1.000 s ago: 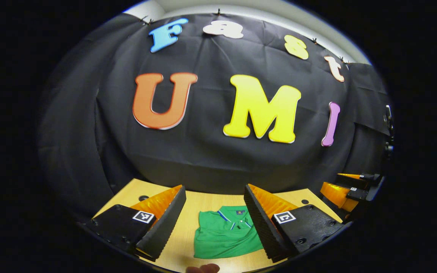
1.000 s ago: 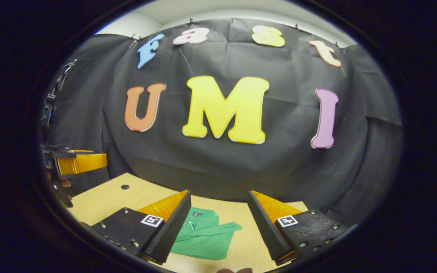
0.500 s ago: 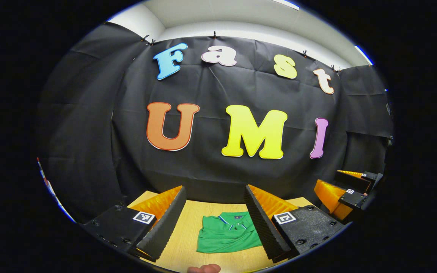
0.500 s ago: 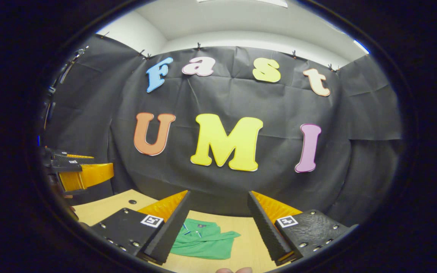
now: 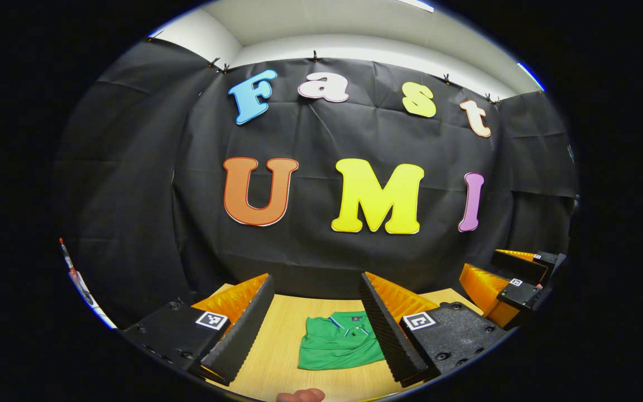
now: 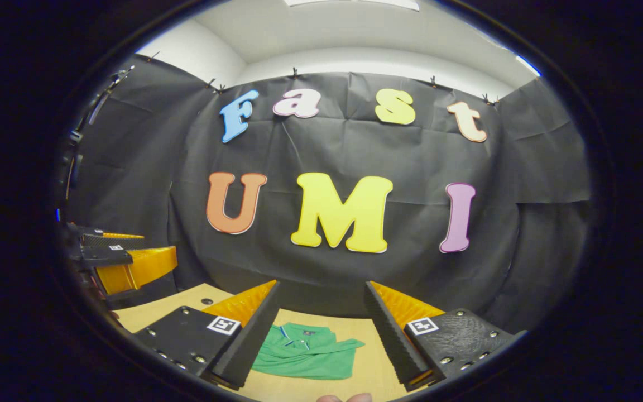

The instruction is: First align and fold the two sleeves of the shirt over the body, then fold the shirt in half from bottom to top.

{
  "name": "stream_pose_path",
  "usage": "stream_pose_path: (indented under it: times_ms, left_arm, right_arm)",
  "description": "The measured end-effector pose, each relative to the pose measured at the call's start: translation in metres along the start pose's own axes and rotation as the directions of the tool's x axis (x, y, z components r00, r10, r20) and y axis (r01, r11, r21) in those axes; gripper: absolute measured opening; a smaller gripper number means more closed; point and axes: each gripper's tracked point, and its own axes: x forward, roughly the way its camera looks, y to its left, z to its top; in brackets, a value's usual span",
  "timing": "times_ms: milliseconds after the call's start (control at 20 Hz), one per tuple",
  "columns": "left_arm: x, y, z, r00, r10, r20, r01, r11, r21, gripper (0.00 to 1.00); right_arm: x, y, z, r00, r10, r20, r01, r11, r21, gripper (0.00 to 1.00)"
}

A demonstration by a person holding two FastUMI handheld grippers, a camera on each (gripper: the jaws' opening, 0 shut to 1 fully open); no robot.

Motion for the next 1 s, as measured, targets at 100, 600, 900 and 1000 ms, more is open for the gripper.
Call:
stream_pose_path:
  times_ms: [100,600,900,1000]
  left_arm:
    - [-0.002,-0.002,0.001,1.0,-0.002,0.002,0.002,1.0,0.0,0.98]
    - [-0.004,-0.015,-0.005,1.0,-0.028,-0.004,0.028,1.0,-0.002,0.98]
    - [-0.004,-0.013,-0.004,1.0,-0.022,-0.007,0.022,1.0,0.005,0.98]
    - [-0.005,-0.014,-0.006,1.0,-0.023,-0.015,0.023,1.0,0.009,0.98]
  right_arm:
    - [-0.001,0.002,-0.001,1.0,0.009,-0.002,-0.009,1.0,-0.004,0.95]
    - [0.001,0.004,0.004,0.999,0.029,0.013,-0.029,1.0,0.003,0.93]
    - [0.004,0.008,0.004,0.999,0.045,0.021,-0.045,0.999,0.001,0.93]
    - [0.003,0.009,0.002,0.999,0.049,0.013,-0.049,0.999,0.011,0.93]
